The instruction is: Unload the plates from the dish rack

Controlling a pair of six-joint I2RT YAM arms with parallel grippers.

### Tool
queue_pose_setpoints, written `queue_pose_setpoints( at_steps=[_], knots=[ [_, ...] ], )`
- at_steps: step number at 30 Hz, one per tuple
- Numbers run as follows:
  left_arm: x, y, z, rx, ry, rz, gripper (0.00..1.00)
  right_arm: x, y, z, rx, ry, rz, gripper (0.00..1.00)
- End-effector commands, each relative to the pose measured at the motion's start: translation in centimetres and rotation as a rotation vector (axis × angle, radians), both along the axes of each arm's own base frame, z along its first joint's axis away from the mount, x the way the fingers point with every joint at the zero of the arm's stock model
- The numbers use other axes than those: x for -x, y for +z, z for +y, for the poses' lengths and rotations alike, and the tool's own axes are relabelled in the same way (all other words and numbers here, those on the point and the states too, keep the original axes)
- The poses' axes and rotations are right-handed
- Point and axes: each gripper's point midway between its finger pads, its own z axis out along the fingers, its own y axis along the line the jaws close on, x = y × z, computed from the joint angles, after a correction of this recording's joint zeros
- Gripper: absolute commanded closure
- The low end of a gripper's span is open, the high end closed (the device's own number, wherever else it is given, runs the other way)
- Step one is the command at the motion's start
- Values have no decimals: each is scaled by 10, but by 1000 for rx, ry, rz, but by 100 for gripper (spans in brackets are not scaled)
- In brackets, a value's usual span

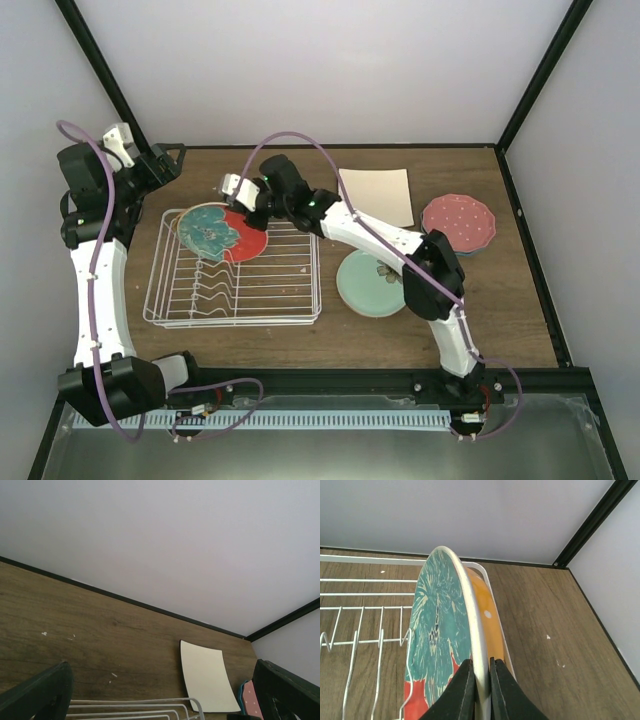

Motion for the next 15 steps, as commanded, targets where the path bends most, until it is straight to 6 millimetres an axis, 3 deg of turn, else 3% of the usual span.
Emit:
queue_pose_setpoints(
  at_steps=[1, 10, 15],
  knots=[
    [0, 2, 0, 10, -8, -14, 0, 19, 110, -16, -188, 43, -135, 99],
    [0, -1, -2, 22, -16, -9, 0, 27, 98, -30, -146, 35, -130, 99],
    [0, -1, -2, 27, -19, -7, 0, 29, 105, -39, -164, 19, -120, 99]
  ],
)
